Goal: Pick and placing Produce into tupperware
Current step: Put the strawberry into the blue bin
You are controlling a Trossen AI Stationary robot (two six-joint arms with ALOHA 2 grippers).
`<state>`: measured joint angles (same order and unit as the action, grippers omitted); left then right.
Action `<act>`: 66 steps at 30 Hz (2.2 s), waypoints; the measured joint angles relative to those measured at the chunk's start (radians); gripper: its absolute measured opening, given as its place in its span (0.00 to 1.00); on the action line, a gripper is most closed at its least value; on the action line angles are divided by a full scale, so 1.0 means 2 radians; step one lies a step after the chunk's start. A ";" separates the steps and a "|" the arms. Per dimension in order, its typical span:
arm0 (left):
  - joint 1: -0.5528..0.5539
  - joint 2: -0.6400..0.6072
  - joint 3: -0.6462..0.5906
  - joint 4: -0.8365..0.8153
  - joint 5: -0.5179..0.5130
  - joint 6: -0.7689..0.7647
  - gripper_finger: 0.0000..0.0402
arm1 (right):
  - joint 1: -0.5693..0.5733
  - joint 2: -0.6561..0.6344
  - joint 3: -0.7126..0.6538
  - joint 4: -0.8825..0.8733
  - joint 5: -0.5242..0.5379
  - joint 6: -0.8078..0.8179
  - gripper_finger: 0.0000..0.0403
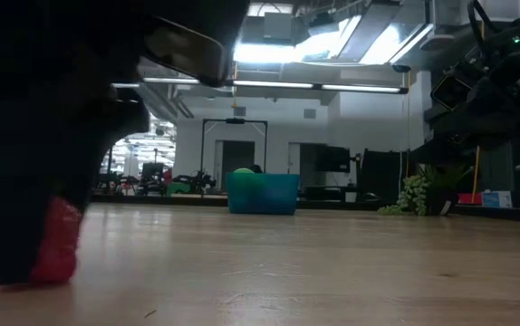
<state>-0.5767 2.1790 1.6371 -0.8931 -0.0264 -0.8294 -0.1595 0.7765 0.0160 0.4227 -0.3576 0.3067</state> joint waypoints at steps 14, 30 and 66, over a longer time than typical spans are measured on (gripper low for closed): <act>0.047 -0.091 -0.001 -0.057 -0.052 0.070 0.32 | 0.000 0.000 0.000 -0.001 0.000 0.000 0.74; -0.080 -0.219 -0.033 -0.107 -0.410 0.007 0.32 | 0.000 0.000 0.000 -0.006 0.000 -0.013 0.74; -0.005 -0.229 -0.530 0.851 -0.276 0.245 0.32 | 0.000 0.000 0.000 -0.007 0.000 0.002 0.74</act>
<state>-0.5874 1.7210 0.5781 0.8094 -0.5779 -0.3403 -0.1596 0.7769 0.0158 0.4087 -0.3580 0.3115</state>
